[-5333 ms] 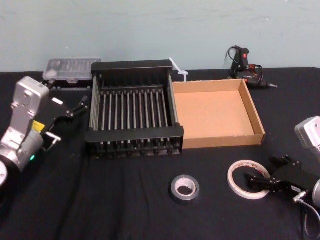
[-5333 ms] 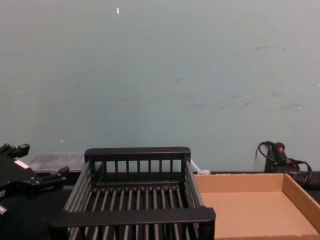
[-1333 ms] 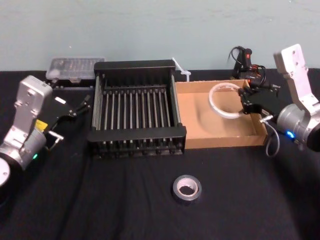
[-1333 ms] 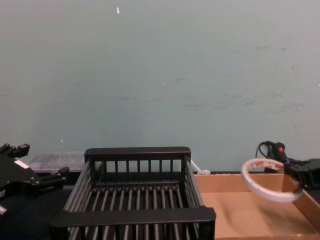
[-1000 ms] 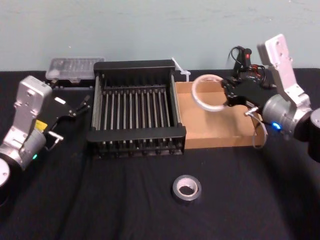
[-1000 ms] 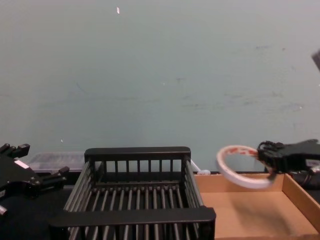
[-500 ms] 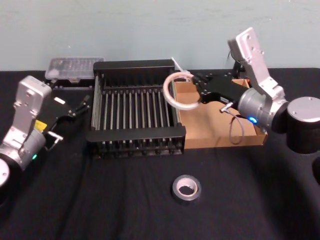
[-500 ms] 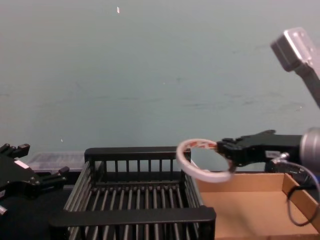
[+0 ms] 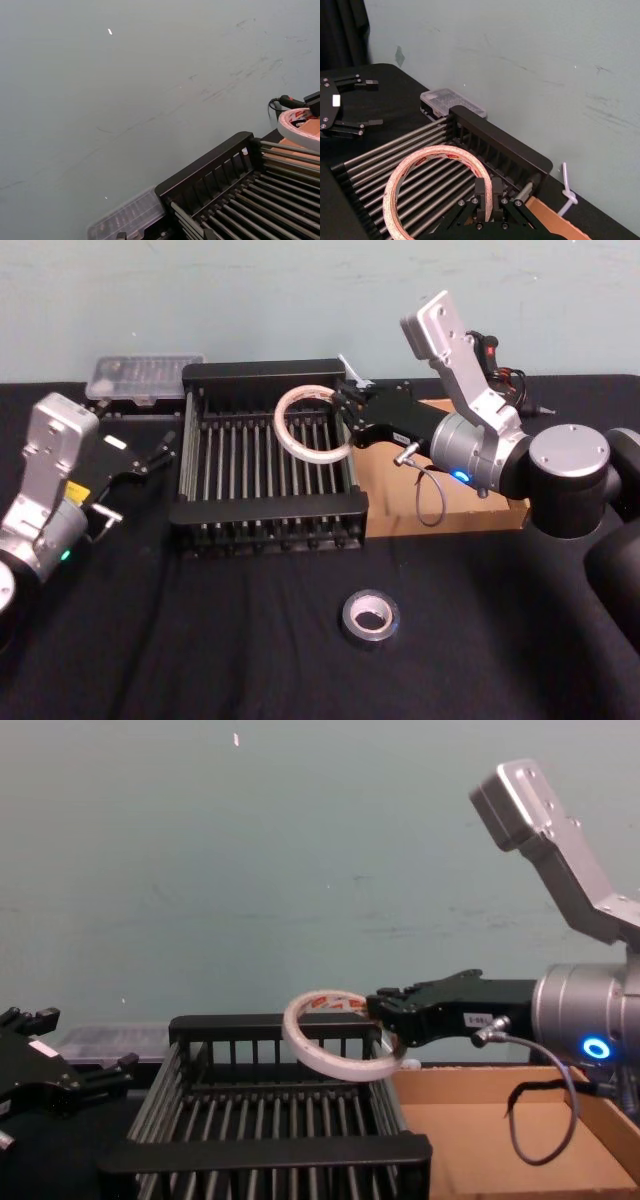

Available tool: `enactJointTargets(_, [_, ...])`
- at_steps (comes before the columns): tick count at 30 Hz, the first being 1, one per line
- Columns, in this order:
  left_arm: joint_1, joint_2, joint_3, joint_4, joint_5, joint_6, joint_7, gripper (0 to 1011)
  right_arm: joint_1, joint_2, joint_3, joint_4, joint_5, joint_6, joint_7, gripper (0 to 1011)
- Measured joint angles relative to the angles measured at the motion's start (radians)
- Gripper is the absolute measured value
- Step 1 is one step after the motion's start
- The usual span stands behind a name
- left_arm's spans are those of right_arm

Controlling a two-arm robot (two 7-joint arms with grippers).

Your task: Pick up the white tape and place it into the black box , Pick up the silver tape and place it into the brown box.

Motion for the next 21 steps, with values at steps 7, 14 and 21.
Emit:
enactJointTargets(7, [0.0, 0.0, 0.0, 0.0, 0.0, 0.0, 0.0, 1002, 0.001, 0.0, 0.0, 0.0, 0.001, -0.001, -0.001, 83])
enactJointTargets(14, [0.0, 0.0, 0.0, 0.0, 0.0, 0.0, 0.0, 1001, -0.001, 0.001, 0.002, -0.001, 0.002, 0.001, -0.001, 88])
enactJointTargets(21, [0.0, 0.0, 0.0, 0.0, 0.0, 0.0, 0.0, 1001, -0.001, 0.001, 0.003, -0.001, 0.002, 0.002, -0.002, 279])
